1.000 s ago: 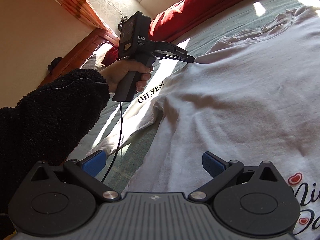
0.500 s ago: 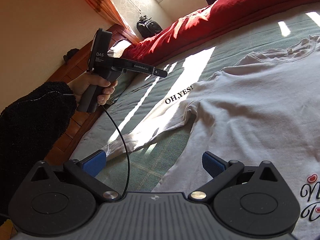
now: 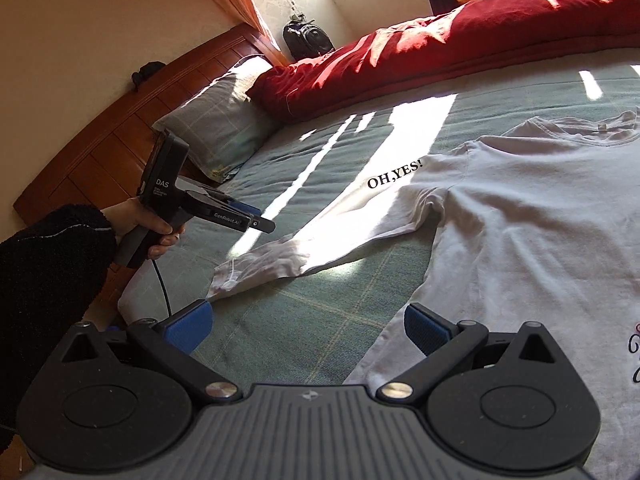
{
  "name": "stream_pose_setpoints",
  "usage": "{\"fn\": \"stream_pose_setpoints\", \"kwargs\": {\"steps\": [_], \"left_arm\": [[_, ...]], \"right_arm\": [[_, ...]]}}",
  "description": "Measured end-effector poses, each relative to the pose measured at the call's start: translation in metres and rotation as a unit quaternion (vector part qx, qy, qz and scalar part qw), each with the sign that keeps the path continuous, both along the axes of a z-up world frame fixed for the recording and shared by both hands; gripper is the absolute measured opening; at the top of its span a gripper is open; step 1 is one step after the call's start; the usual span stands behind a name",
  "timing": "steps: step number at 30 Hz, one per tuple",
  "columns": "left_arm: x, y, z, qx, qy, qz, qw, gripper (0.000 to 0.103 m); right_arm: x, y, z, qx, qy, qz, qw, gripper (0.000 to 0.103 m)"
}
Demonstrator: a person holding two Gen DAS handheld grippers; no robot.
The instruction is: Fold clothes
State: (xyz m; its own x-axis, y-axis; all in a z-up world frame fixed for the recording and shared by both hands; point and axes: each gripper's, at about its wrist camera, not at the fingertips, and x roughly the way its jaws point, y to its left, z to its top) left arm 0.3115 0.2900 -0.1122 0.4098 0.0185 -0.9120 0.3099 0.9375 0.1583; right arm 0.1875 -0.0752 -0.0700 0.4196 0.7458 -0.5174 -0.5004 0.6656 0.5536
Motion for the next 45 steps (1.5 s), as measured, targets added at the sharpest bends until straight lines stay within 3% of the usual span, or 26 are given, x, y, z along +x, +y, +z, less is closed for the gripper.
{"fn": "stream_pose_setpoints", "kwargs": {"steps": [4, 10, 12, 13, 15, 17, 28, 34, 36, 37, 39, 41, 43, 45], "left_arm": [[-0.01, 0.028, -0.019, -0.01, 0.012, 0.009, 0.9998, 0.045], [-0.021, 0.055, -0.039, -0.029, 0.013, 0.017, 0.9994, 0.058], [-0.023, 0.058, -0.042, -0.041, 0.009, 0.022, 0.9989, 0.058], [-0.025, 0.058, -0.043, -0.045, 0.007, 0.022, 0.9987, 0.054], [-0.029, 0.055, -0.042, -0.055, 0.002, 0.009, 0.9984, 0.037], [-0.033, 0.053, -0.038, -0.062, -0.001, -0.004, 0.9981, 0.003], [-0.024, 0.092, -0.001, -0.071, -0.067, 0.066, 0.993, 0.001], [-0.015, 0.107, -0.007, -0.036, -0.063, 0.124, 0.9896, 0.001], [-0.017, 0.118, -0.01, -0.058, -0.055, 0.149, 0.9857, 0.003], [-0.019, 0.122, -0.01, -0.071, -0.055, 0.159, 0.9833, 0.013], [-0.024, 0.128, -0.011, -0.086, -0.058, 0.178, 0.9785, 0.017], [-0.03, 0.133, -0.012, -0.094, -0.062, 0.195, 0.9742, 0.038], [-0.036, 0.138, -0.013, -0.103, -0.065, 0.212, 0.9696, 0.047], [-0.041, 0.143, -0.014, -0.111, -0.069, 0.229, 0.9646, 0.048]], "right_arm": [[-0.002, 0.016, 0.007, -0.019, -0.002, -0.012, 1.0, 0.103], [-0.002, 0.045, 0.01, -0.033, 0.003, -0.013, 0.999, 0.103], [-0.004, 0.056, 0.007, -0.045, 0.008, -0.005, 0.999, 0.103], [-0.005, 0.061, 0.005, -0.05, 0.009, 0.0, 0.999, 0.103], [-0.007, 0.068, 0.003, -0.058, 0.01, 0.005, 0.998, 0.103], [-0.007, 0.074, 0.001, -0.064, 0.011, 0.009, 0.998, 0.103], [-0.008, 0.08, -0.004, -0.076, 0.01, 0.013, 0.997, 0.103], [-0.008, 0.077, -0.007, -0.072, 0.016, 0.007, 0.997, 0.103], [-0.008, 0.076, -0.008, -0.073, 0.017, 0.008, 0.997, 0.103], [-0.008, 0.076, -0.008, -0.072, 0.017, 0.008, 0.997, 0.103], [-0.007, 0.074, -0.008, -0.071, 0.018, 0.007, 0.997, 0.103], [-0.006, 0.071, -0.009, -0.068, 0.021, 0.002, 0.997, 0.103], [-0.004, 0.069, -0.011, -0.062, 0.025, -0.001, 0.998, 0.103], [-0.004, 0.067, -0.012, -0.06, 0.026, -0.003, 0.998, 0.103]]}}
